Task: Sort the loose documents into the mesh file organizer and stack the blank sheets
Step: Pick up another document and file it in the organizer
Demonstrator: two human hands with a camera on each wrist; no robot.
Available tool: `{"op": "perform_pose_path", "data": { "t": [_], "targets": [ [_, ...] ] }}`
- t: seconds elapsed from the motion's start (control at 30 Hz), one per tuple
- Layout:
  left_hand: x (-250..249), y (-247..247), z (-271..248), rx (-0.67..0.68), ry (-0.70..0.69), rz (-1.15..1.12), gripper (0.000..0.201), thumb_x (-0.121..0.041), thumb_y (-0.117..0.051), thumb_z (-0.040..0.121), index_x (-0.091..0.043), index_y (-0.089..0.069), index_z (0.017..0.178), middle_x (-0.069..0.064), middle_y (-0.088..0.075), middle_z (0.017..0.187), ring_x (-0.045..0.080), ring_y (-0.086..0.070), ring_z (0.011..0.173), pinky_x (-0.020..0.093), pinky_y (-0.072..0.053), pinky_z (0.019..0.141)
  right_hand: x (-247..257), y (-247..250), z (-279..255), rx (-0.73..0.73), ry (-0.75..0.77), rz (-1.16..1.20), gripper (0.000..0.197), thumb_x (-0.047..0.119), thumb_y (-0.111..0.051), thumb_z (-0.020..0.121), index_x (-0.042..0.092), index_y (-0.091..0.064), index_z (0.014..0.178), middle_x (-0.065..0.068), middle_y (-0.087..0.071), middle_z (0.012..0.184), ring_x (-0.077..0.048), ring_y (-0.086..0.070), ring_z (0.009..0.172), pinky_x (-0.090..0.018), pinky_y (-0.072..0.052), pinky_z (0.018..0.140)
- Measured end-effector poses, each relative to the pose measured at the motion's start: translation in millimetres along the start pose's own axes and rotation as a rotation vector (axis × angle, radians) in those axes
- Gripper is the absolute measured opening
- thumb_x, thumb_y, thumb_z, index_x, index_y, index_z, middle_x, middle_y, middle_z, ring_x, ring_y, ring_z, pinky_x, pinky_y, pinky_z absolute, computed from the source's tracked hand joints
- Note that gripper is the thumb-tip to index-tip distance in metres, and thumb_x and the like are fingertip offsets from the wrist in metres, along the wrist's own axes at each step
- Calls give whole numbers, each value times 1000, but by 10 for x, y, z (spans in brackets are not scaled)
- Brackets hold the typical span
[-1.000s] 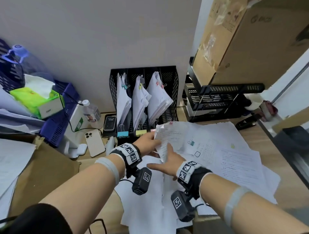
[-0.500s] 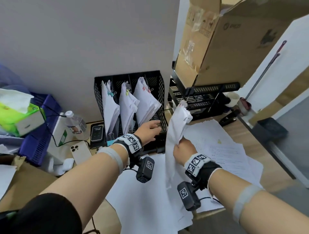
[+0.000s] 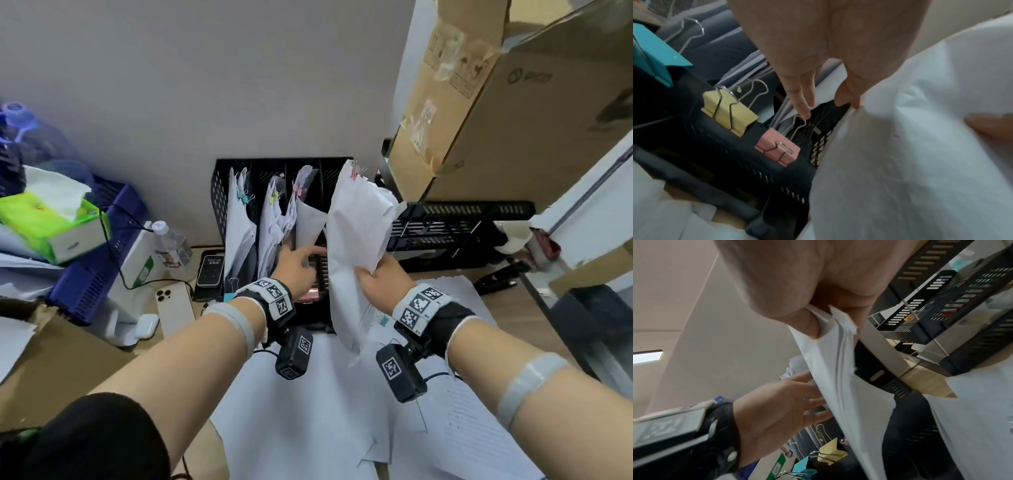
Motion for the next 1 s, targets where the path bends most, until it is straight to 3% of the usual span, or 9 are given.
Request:
{"op": "perform_pose_path", "data": {
  "t": [0.13, 0.2, 0.27, 0.4, 0.5, 0.6, 0.73, 0.87, 1.0],
  "targets": [
    [90, 31, 75, 13, 67, 73, 61, -6, -44, 92, -38, -49, 144, 19, -17, 157, 20, -64, 72, 11, -53, 61, 53, 15, 150, 17, -10, 18, 28, 9, -46, 95, -4, -62, 114, -25, -67, 111, -40, -61, 103, -45, -51, 94],
    [48, 64, 51, -4, 83, 87, 62, -14, -47, 94, -36, -37, 152, 17, -6, 161, 35, -66, 106, 31, -55, 96, 36, 32, 227, 25, -13, 3, 28, 11, -45, 94, 0, -63, 114, -23, -68, 108, -39, -62, 98, -45, -53, 91],
    [61, 60, 35, -3, 112, 89, 64, -21, -51, 99, -28, -25, 157, 9, -11, 158, 31, -46, 134, 38, -35, 117, 21, 51, 288, 33, -16, -20, 27, 8, -45, 93, -2, -63, 110, -26, -68, 103, -43, -63, 95, -46, -53, 89],
    [156, 131, 73, -87, 184, 70, 81, -14, -57, 94, -29, -12, 160, 15, -23, 159, 37, -40, 138, 41, -37, 110, 32, 141, 381, -25, -20, -54, 30, 8, -45, 93, -2, -60, 116, -25, -65, 113, -42, -61, 104, -47, -51, 93],
    [117, 124, 72, -64, 155, 0, 69, -10, -47, 102, -19, -10, 160, 18, -27, 153, 34, -42, 136, 33, -33, 111, 85, 119, 452, -27, -5, -57, 33, 10, -46, 93, 2, -56, 123, -21, -64, 119, -40, -59, 110, -47, -49, 98],
    [158, 177, 82, -99, 153, -31, 79, -16, -54, 97, -31, -9, 160, 21, -26, 157, 36, -47, 133, 36, -40, 108, 192, 81, 560, -20, 11, -44, 33, 14, -47, 94, 6, -57, 123, -17, -65, 120, -39, -60, 110, -46, -49, 99],
    [180, 182, 56, -73, 99, -59, 83, -8, -53, 93, -38, -12, 158, 16, -47, 135, 31, -64, 97, 29, -53, 79, 417, 25, 818, -62, 45, -126, 34, 12, -45, 94, 5, -55, 126, -20, -63, 121, -42, -58, 111, -42, -47, 99],
    [169, 208, 20, -73, 93, -95, 77, -14, -56, 92, -37, -21, 157, 18, -51, 139, 43, -59, 119, 50, -53, 100, 507, -93, 1045, -141, 29, -202, 35, 12, -41, 95, 2, -48, 129, -22, -61, 114, -40, -60, 104, -30, -41, 79],
    [240, 219, 61, -102, 104, -134, 77, -5, -54, 89, -30, -26, 156, 14, -49, 146, 42, -63, 116, 40, -58, 89, 326, -393, 1122, -28, -112, -80, 28, 25, -50, 95, 5, -60, 112, -14, -67, 112, -29, -63, 96, -27, -45, 78]
  ]
}}
Point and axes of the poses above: each hand's wrist, its own z-axis towards the middle knuckle, its own y-axis out of the back of the hand, x = y × z, the point moved 8 cm from there along z, towards the middle knuckle
